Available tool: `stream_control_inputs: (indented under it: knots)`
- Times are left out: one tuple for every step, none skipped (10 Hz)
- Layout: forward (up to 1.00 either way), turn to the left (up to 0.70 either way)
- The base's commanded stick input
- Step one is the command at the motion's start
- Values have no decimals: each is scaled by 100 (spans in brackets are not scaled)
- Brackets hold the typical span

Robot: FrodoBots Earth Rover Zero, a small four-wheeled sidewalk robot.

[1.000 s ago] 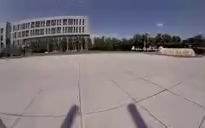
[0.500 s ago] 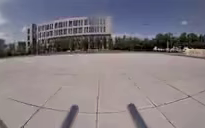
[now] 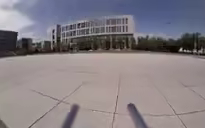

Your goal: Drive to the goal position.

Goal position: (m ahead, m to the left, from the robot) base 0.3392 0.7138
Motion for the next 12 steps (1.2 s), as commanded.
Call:
stream_control_inputs:
  knots:
    - [0, 70]
    - [0, 70]
    - [0, 70]
    - [0, 70]
    - [0, 70]
    - [0, 70]
    - [0, 70]
    - [0, 70]
    - [0, 70]
    - [0, 70]
    - [0, 70]
    - [0, 70]
